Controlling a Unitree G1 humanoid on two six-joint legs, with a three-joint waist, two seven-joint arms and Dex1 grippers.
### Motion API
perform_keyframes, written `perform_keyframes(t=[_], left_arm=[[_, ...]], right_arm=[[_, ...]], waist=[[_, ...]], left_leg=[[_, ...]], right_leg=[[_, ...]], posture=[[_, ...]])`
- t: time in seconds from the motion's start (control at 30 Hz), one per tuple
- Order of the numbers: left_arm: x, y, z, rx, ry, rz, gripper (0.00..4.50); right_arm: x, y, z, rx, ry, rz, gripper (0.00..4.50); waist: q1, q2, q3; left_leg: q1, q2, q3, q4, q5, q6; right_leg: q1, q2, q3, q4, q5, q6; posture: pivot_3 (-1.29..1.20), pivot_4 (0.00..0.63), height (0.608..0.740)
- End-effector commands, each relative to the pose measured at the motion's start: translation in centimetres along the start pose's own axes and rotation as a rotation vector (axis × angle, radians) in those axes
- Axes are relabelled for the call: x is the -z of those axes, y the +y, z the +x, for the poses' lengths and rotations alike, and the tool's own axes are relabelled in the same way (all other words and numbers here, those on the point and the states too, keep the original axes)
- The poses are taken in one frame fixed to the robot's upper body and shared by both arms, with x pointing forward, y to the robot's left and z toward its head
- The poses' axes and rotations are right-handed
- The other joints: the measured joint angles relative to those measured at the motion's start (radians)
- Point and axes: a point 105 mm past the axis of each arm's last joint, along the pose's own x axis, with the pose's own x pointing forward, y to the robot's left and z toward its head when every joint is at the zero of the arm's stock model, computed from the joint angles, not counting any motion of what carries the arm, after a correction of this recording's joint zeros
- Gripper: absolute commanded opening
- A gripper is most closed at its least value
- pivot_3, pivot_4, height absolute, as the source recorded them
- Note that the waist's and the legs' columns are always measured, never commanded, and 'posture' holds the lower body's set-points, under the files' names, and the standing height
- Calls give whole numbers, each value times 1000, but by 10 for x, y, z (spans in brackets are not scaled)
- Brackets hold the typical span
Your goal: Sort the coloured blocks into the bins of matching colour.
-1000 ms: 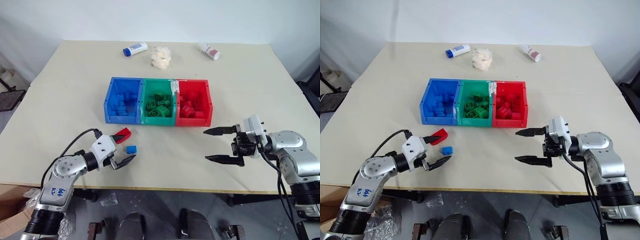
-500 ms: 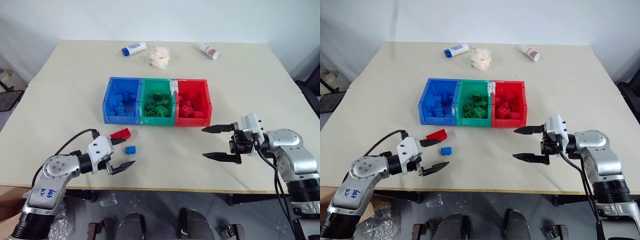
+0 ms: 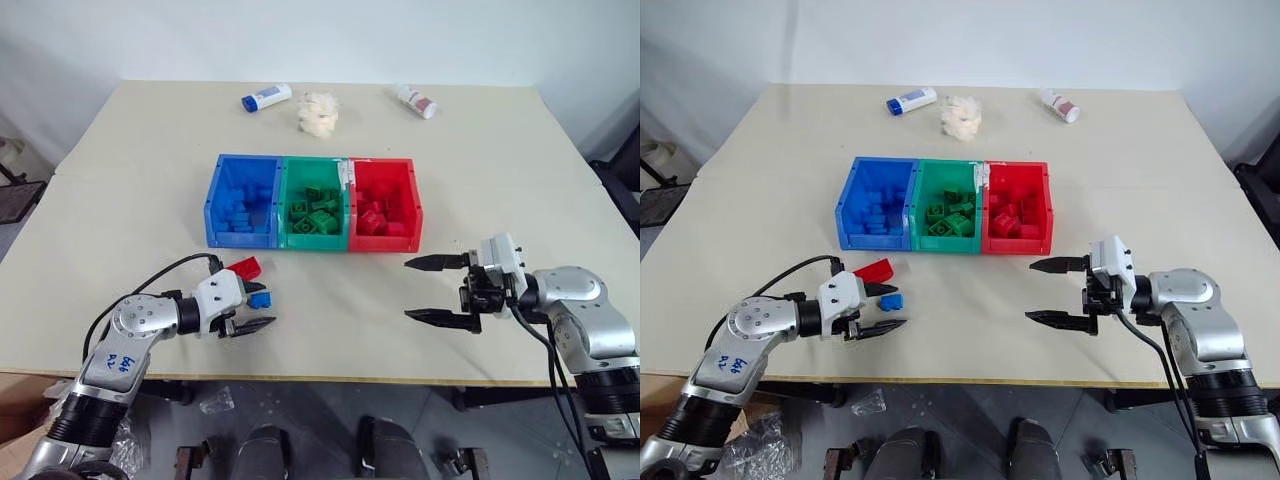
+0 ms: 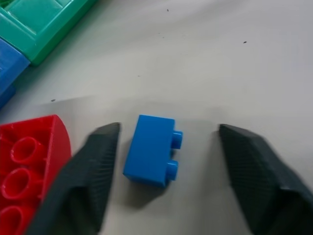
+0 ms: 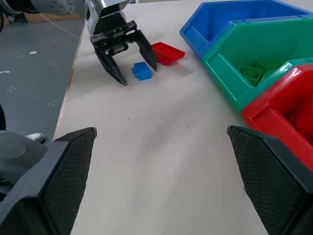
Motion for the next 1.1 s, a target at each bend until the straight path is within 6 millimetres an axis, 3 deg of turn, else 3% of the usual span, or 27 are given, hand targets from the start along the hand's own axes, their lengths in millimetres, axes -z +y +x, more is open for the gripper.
perform_keyframes(t=[0.03, 0.13, 0.17, 0.43, 0.53, 0.7, 0.8, 1.03, 1.07, 1.1], left_arm=[[6, 6, -4, -7, 47, 19, 2068], [-2, 11, -6, -40, 1, 23, 1050], [-5, 13, -6, -49, -16, 20, 947], [-45, 49, -22, -245, -131, -13, 947], [-68, 89, -36, -456, -242, -67, 947], [-72, 119, -38, -576, -263, -86, 947], [-56, 129, -28, -599, -210, -98, 1985], [-54, 125, -30, -567, -218, -87, 4197], [-53, 123, -34, -560, -212, -75, 4481], [-52, 120, -39, -554, -208, -67, 4481]], right_arm=[[-13, 0, -6, 26, -43, -42, 4500], [-15, -1, -7, 33, -61, -39, 4500], [-15, -1, -8, 34, -62, -38, 4500], [-17, -5, -9, 57, -58, -41, 4500], [-19, -9, -7, 61, -63, -45, 4500], [-21, -12, -3, 59, -76, -50, 4500], [-28, -19, 1, 77, -119, -68, 4500], [-35, -26, -1, 99, -158, -66, 4500], [-35, -27, 0, 102, -163, -63, 4500], [-35, -28, 0, 103, -167, -59, 4500]], waist=[[0, 0, 0], [-2, 0, 0], [-3, 0, 0], [-8, -1, 0], [-7, -1, 1], [-10, -1, 1], [-13, -2, 1], [-11, -3, 2], [-12, -3, 2], [-12, -3, 2]], left_leg=[[0, 0, 0, 0, 0, 0], [0, 0, 0, 0, 0, 0], [0, 0, 0, 0, 0, 0], [0, 0, -1, 0, 0, 0], [0, 0, 0, 1, 0, 0], [0, 0, -1, 1, 0, 0], [0, 0, 0, 1, 0, 0], [-1, 0, 0, 1, 0, 0], [-1, 0, 0, 1, 0, 0], [-1, 0, 0, 1, 0, 0]], right_leg=[[0, 0, 0, 0, 0, 0], [0, 0, 0, 0, 0, 0], [0, 0, 0, 0, 0, 0], [0, 0, 0, 0, 0, 0], [0, 0, 0, 0, 0, 0], [0, 0, 0, 0, 0, 1], [0, 0, 0, 0, 0, 1], [0, 0, 0, -1, 1, 1], [0, 0, 0, -1, 1, 1], [0, 0, 0, -1, 1, 1]], posture=[[0, 150, 740], [0, 150, 740], [0, 150, 740], [0, 150, 740], [0, 150, 740], [0, 150, 740], [0, 150, 740], [0, 150, 740], [0, 150, 740], [0, 150, 740]])
